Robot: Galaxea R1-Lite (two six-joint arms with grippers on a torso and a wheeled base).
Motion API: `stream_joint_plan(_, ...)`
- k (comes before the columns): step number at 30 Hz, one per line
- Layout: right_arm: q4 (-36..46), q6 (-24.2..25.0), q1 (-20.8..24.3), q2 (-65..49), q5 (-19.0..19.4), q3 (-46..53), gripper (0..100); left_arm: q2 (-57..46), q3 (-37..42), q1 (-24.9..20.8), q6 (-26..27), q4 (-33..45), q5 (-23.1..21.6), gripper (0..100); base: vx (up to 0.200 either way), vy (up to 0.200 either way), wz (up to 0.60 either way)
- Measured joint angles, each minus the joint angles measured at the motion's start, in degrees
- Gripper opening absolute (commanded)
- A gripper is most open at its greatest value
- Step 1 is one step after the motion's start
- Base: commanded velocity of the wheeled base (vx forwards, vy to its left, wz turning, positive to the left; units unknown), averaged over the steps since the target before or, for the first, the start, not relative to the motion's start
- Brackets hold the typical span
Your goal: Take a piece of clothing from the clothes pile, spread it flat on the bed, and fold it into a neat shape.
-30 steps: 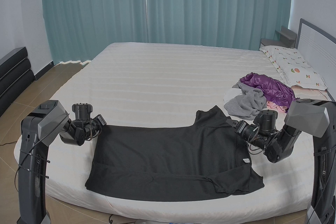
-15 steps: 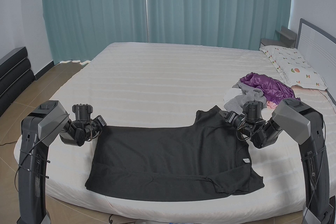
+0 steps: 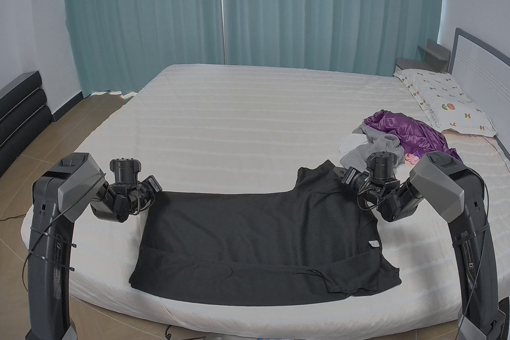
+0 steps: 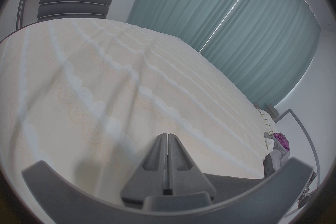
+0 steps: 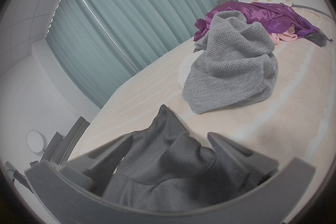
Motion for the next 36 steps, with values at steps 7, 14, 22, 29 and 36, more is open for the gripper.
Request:
stream_joint_plan(7,0.1,0.0,-0.1,0.5,0.1,-0.2,0,0.0,0.0,0.0,0.0,0.0,0.0,0,0.0,0.0,0.0)
stream_joint_plan(14,-0.4,0.3,-0.5,0.0,0.0,0.3,0,-0.1,-0.1,0.0,0.0,-0.1,0.1,0,0.0,0.0,0.0)
stream_joint_plan(22,-1.0,0.8,-0.6,-2.5,0.1,4.3,0,-0.6,0.0,0.0,0.0,-0.8,3.9,0,0.0,0.0,0.0)
stream_joint_plan(29,-5.3,1.0,-1.1,-4.5,0.2,7.0,0,-2.2,1.1,0.4,-1.2,-1.1,4.4,0,0.0,0.0,0.0)
stream_joint_plan(36,-9.1,3.7,-2.7,-6.5,0.3,10.6,0,-3.9,1.6,0.8,-4.4,-1.1,4.1,0,0.0,0.0,0.0)
